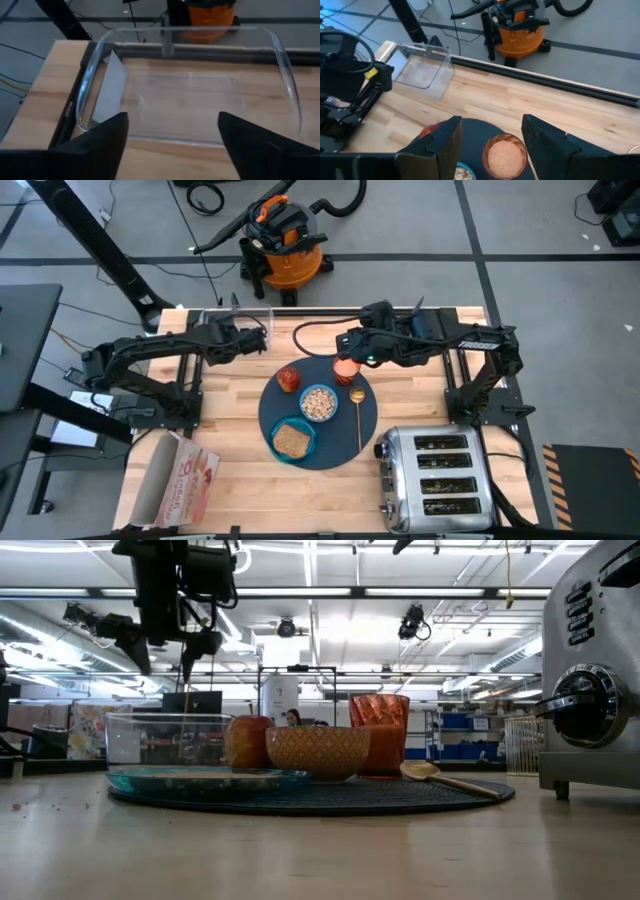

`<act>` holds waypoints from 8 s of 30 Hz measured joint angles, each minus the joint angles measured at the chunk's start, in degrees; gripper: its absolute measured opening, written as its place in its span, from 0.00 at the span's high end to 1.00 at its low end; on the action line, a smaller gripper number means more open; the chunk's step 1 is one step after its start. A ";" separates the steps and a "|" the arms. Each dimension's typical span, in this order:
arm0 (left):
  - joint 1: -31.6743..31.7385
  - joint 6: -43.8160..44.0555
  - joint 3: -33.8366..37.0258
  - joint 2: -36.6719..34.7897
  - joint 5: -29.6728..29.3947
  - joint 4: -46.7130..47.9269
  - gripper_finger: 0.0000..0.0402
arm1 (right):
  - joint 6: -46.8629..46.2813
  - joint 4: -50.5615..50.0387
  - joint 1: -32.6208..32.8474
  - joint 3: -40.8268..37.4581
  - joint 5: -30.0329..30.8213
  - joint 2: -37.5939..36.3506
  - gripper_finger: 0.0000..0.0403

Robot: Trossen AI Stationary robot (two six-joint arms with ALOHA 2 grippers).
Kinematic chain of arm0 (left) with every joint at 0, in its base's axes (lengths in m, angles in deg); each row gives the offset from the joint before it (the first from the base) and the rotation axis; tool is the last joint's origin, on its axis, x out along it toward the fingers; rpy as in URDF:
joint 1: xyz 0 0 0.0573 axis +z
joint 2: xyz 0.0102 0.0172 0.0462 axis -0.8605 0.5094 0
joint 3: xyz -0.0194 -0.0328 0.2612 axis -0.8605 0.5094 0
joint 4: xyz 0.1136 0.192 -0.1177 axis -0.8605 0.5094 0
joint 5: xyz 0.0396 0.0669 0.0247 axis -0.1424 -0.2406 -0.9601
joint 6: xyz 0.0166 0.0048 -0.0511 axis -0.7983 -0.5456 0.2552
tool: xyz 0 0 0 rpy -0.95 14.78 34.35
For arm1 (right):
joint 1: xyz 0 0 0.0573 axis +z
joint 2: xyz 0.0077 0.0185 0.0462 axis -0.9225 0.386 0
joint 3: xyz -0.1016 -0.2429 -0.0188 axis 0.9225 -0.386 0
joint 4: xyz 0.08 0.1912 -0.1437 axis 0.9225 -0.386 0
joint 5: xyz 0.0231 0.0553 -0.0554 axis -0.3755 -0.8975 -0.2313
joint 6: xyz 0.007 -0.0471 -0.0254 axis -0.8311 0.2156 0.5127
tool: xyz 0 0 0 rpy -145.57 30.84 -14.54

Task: Arrange a breakfast setting
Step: Return to Home Position

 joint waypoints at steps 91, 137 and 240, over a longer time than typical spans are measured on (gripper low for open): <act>-23.72 -41.34 -0.05 -45.05 23.03 -2.62 0.43 | -26.45 -10.38 1.05 -1.33 -1.88 18.42 0.47; -25.83 -58.59 57.27 -75.56 52.24 -71.61 0.99 | -24.69 -8.46 -4.70 -1.29 -1.90 21.49 0.47; -25.79 -60.01 57.37 -75.45 51.89 -68.90 0.93 | 59.95 105.74 -15.90 -118.14 -37.54 -78.92 0.97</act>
